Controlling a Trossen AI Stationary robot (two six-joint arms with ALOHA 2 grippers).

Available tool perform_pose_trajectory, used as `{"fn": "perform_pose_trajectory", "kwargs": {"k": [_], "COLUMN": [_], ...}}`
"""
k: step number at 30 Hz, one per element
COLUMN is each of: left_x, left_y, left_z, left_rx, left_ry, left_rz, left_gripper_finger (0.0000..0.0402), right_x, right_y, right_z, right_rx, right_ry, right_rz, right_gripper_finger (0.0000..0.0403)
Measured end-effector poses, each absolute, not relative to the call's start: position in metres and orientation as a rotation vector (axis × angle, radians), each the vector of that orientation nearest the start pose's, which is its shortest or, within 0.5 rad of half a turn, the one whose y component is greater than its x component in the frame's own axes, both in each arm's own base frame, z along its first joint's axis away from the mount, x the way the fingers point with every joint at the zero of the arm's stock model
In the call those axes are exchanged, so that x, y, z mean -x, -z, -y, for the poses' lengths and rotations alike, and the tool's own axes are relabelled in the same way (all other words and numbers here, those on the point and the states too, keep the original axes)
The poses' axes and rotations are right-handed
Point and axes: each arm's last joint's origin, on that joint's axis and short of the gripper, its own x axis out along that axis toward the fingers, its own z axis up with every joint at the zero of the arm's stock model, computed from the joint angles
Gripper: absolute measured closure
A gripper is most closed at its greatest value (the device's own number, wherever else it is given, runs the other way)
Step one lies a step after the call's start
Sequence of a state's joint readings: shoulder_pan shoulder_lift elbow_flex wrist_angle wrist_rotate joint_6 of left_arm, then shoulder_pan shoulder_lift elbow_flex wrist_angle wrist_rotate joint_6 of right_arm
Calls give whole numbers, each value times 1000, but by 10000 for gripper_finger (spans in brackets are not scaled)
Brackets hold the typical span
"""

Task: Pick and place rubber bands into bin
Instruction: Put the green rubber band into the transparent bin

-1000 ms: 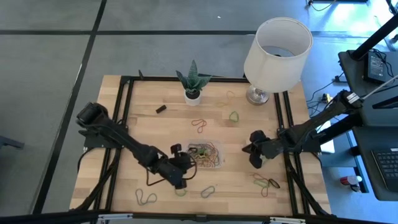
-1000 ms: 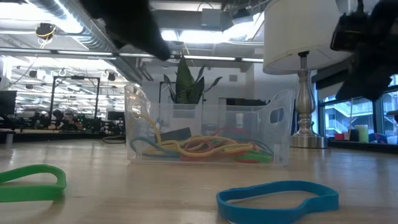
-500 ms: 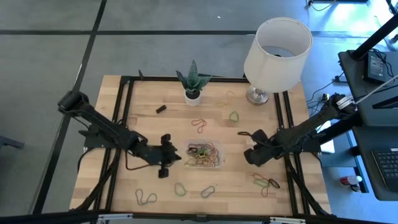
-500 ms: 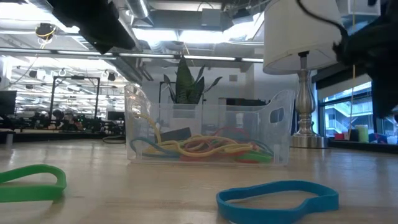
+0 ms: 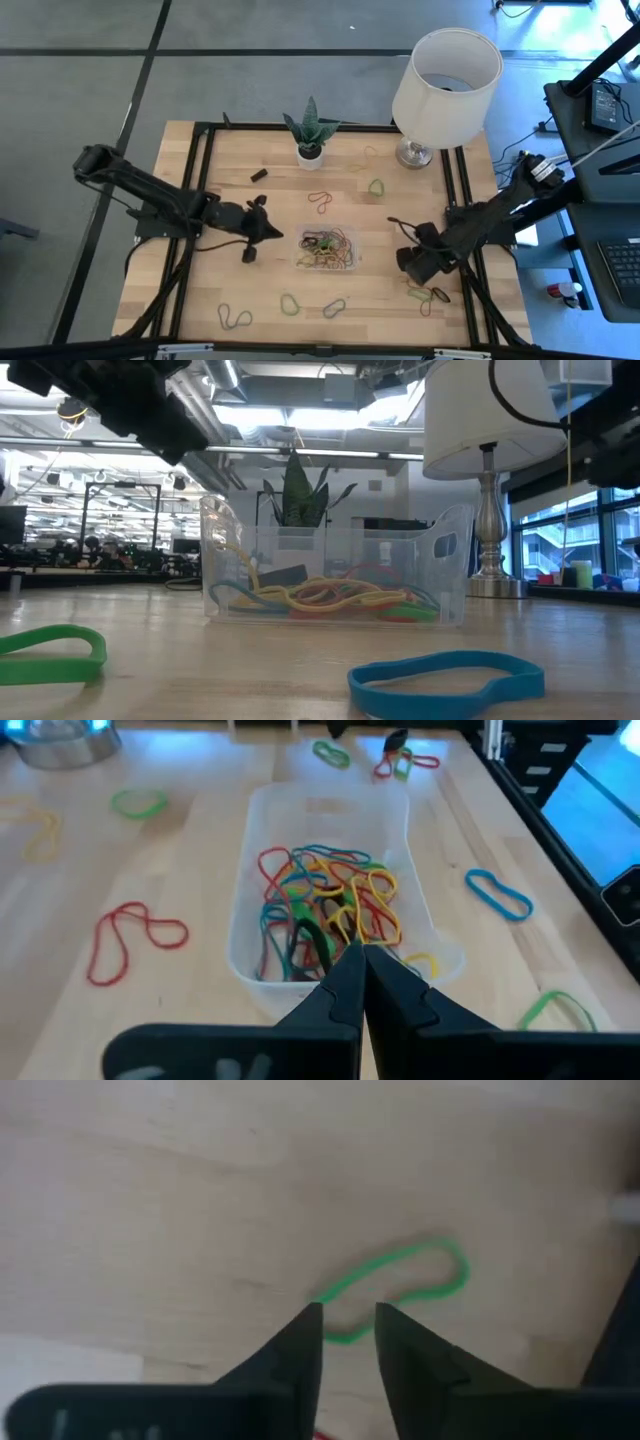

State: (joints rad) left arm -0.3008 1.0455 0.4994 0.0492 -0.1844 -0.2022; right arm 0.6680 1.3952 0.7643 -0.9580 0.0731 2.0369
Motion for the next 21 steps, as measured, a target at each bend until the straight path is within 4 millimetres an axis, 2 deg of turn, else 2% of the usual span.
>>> {"fn": "perform_pose_trajectory", "kwargs": {"k": [7,14,18,21], "left_x": [-189,-178,-175,-173], "left_y": [-214,-219,-221,-220], "left_z": [44,38,36,36], "left_rx": [65,41,40,38], "left_ry": [47,35,33,36], "left_rz": [-428,-404,-401,-416], "left_gripper_finger": [400,400,400,400], "right_x": [-159,-163,-168,-171], "right_y": [-156,-133,-121,-117], "right_z": [-135,-140,-143,-146], "right_rx": [-1026,-977,-942,-943], "right_ry": [1224,1334,1359,1351], "right_rz": [-1217,-1228,-1219,-1207], "right_gripper_finger": [267,259,278,320]}}
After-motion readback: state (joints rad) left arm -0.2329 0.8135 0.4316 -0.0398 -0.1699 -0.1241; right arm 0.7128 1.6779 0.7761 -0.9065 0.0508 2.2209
